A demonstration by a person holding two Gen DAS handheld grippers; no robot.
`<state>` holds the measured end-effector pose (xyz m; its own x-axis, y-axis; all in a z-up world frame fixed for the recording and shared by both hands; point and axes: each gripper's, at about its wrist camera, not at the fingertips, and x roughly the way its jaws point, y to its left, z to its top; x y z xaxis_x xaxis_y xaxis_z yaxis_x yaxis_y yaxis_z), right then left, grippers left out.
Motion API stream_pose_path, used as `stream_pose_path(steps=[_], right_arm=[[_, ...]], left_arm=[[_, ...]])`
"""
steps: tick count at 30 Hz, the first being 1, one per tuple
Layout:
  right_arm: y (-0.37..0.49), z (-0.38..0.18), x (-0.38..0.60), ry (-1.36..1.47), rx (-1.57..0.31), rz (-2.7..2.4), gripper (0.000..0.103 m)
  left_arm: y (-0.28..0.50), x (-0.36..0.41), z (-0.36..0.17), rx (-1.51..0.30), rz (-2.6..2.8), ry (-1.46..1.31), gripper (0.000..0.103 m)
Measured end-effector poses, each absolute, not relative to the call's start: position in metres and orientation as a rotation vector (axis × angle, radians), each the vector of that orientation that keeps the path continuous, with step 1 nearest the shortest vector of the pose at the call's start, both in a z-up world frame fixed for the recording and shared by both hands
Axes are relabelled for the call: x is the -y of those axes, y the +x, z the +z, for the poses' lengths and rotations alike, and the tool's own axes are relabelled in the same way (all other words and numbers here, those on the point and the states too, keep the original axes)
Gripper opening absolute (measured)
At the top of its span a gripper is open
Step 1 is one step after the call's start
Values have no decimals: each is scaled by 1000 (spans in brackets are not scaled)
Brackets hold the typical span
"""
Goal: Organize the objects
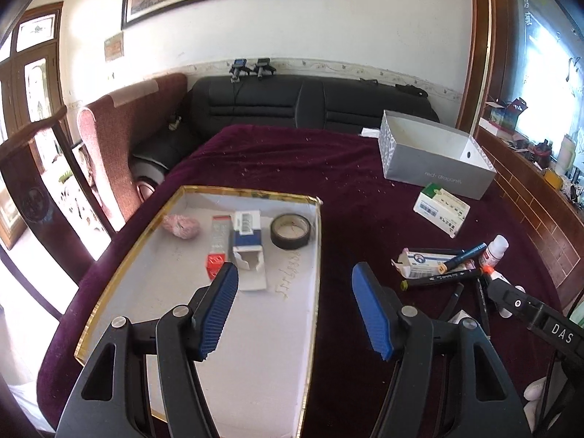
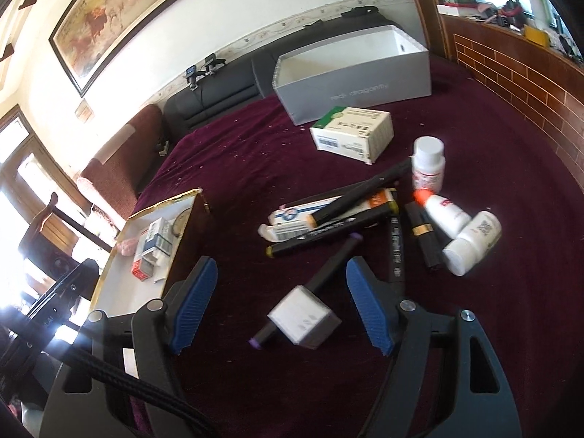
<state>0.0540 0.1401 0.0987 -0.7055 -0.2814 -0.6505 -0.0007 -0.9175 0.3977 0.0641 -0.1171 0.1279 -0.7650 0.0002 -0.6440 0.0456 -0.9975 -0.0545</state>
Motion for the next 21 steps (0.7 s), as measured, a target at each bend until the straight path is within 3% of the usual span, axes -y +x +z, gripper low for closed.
stream_pose_path(steps=[15, 21], right_arm=[[62, 85, -234, 1054, 734, -2850, 75], [53, 64, -247, 1076, 810, -2831, 75]], left_arm=[[39, 42, 90, -91, -3057, 1378, 59], [46, 12, 80, -10, -3129, 1336, 59]])
